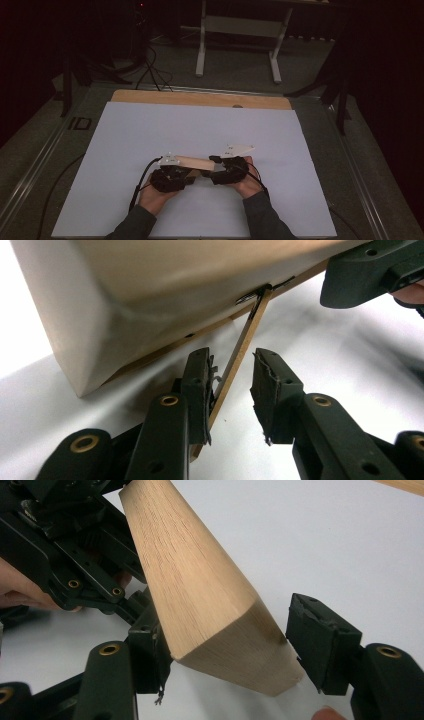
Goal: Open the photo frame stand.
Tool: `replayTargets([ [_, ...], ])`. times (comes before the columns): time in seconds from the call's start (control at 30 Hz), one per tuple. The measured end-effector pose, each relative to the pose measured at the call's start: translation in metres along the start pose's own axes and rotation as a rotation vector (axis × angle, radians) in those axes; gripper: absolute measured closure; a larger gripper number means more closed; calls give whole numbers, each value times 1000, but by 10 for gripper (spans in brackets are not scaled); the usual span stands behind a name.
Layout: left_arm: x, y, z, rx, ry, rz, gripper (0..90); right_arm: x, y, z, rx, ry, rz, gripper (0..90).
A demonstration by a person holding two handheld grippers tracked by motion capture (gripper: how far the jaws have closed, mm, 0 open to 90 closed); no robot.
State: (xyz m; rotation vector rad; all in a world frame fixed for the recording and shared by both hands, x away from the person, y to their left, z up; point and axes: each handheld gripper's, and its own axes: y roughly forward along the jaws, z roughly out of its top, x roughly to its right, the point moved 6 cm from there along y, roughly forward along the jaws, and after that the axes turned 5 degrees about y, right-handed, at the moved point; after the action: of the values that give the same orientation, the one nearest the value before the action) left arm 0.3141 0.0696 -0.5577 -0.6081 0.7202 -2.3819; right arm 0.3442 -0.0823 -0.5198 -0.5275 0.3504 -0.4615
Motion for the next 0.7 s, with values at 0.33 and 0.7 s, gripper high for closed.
replayTargets([
  [0.33,1,0,-1,0,2,-7,657,0,0,-1,-10,-17,-5,352],
  [0.7,1,-2,0,3,7,-2,646,0,-1,-1,-17,-34,-18,352],
])
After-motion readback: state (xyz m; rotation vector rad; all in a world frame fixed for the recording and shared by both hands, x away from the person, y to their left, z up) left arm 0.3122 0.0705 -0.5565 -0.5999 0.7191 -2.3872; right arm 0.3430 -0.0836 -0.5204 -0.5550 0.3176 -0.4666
